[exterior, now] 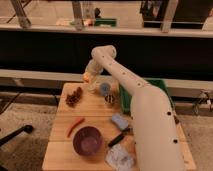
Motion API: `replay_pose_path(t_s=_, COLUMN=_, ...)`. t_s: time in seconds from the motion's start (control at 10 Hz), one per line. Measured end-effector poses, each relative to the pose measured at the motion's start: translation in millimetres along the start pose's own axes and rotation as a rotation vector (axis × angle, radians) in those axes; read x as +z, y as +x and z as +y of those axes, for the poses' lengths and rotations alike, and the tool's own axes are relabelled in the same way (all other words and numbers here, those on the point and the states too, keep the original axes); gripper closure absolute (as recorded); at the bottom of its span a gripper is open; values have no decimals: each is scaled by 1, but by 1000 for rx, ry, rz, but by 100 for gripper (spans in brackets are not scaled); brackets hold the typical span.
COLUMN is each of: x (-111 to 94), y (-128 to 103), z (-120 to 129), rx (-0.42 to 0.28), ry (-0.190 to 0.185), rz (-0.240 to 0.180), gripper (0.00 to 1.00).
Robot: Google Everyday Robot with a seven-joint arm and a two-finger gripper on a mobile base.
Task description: Place apple in paper cup
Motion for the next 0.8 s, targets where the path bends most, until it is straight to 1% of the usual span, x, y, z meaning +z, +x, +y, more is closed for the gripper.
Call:
replay_pose_path(t_s=0.1, x=0, y=0, z=0, rx=-1, ry=-1, rz=3, gripper=72)
replay_pose_path(t_s=0.2, x=-1, y=1, z=-1, rx=-4, ry=1, rz=7, gripper=60)
replay_pose_path(t_s=0.3, x=-1, y=1, z=-1, rx=-6, ry=0, rz=9, gripper=52)
replay_pose_path(t_s=0.6, x=-1, y=1, z=-1, rx=-11, ry=7, rz=19, gripper=22)
replay_pose_path(t_s=0.7, x=1, y=1, z=-1, rx=-12, ry=8, rz=21, gripper=20)
replay_pose_path(t_s=0.8, x=1, y=1, z=-1, rx=-12, ry=12, rz=22, gripper=20)
